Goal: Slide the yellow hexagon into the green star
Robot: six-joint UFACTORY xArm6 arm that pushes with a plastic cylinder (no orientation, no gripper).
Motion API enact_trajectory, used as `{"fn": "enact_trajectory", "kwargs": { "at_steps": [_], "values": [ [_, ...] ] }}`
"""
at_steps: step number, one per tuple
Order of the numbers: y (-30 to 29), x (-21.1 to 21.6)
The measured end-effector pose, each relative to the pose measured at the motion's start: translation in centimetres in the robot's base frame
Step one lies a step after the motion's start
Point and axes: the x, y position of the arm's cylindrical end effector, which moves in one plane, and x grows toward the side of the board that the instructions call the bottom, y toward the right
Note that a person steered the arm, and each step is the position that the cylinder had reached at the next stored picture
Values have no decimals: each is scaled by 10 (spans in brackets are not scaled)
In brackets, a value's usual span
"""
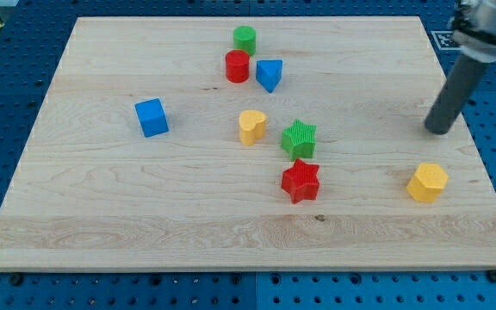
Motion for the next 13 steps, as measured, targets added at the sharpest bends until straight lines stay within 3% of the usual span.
{"fn": "enact_trajectory", "kwargs": {
  "at_steps": [1,4,6,9,13],
  "values": [
    [21,8],
    [17,109],
    [9,100],
    [-72,108],
    [-122,108]
  ]
}}
